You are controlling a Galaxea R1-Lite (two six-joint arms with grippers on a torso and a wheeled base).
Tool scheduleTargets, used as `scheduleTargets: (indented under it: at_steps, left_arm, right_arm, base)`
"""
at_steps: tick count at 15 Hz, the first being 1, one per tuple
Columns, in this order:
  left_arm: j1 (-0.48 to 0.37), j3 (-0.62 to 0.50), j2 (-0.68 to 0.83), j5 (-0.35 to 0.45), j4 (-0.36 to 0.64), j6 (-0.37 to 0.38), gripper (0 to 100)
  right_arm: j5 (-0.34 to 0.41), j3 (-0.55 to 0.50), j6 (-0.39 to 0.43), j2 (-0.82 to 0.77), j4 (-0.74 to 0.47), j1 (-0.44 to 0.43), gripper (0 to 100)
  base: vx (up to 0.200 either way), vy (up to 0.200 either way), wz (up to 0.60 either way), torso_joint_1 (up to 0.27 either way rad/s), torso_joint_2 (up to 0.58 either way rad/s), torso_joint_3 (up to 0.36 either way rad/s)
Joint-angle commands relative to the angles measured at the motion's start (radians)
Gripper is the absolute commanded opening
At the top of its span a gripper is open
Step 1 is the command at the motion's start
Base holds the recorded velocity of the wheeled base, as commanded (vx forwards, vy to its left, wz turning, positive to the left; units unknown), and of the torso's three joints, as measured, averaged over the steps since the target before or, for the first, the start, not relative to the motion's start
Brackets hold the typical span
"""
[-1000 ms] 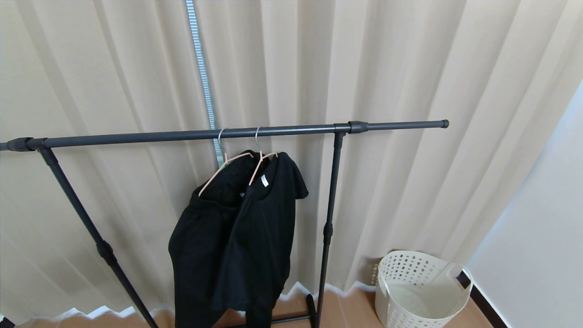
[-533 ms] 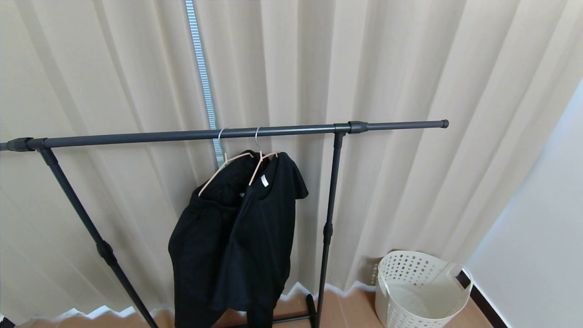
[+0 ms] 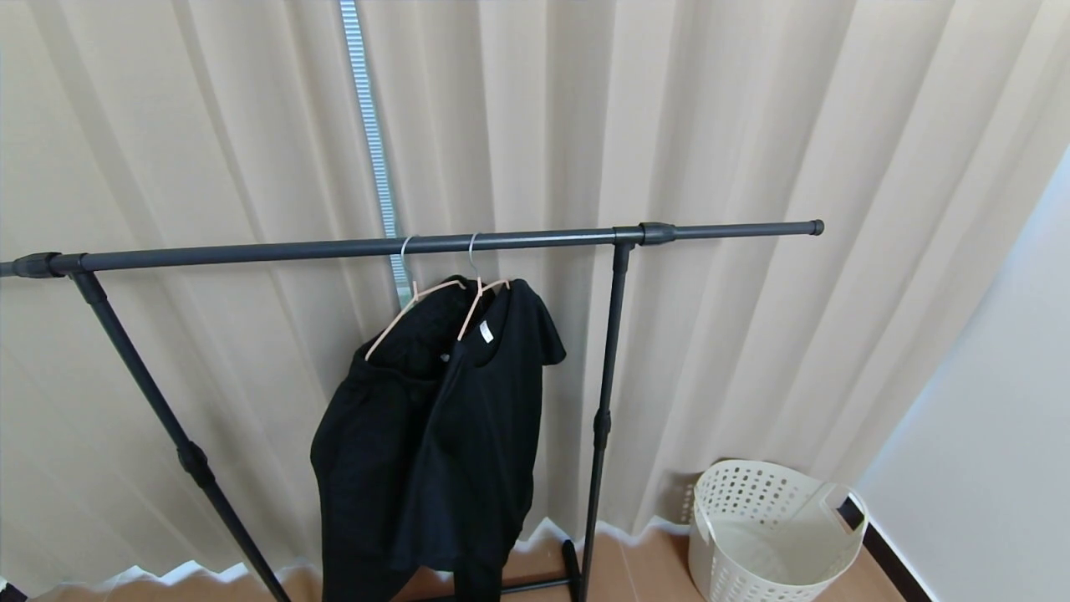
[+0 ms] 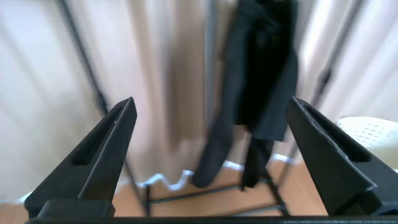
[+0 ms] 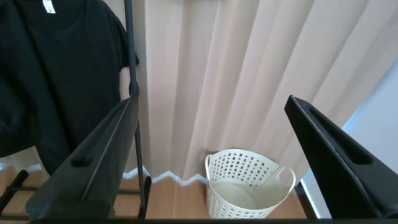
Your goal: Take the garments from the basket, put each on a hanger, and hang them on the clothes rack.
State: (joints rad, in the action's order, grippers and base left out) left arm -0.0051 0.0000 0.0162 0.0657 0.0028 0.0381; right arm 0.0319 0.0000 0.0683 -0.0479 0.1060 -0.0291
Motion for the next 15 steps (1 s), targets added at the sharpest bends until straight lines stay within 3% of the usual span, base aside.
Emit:
scheduleTargets:
  at_steps: [1,7,9,11,15]
  left_arm:
    - [-0.001,0.0,-0.012,0.0,0.0,0.0,100]
    - [-0.001,0.0,-0.01,-0.012,0.002,0.003,100]
    - [0.001,-0.002,-0.01,-0.012,0.003,0.085,100]
    - [0.001,0.0,-0.01,-0.011,0.0,0.083,100]
    - [0.001,0.0,-0.013,-0.023,-0.001,-0.015,100]
  right_arm:
    - [-0.026,0.0,-0.004,0.046,0.004,0.021,100]
    - [-0.05,0.0,-0.065,0.046,0.004,0.021,100]
    - [-0.063,0.0,-0.059,0.046,0.009,0.021,100]
    - [-0.055,0.0,-0.045,0.046,0.008,0.021,100]
    - [-0.052,0.0,-0.044,0.046,0.006,0.021,100]
  base:
    - [0.0,0.0,0.0,0.0,0.0,0.0]
    - [0.0,0.0,0.0,0.0,0.0,0.0]
    - [0.0,0.0,0.0,0.0,0.0,0.0]
    - [0.0,0.0,0.0,0.0,0.0,0.0]
    - [0.0,0.0,0.0,0.0,0.0,0.0]
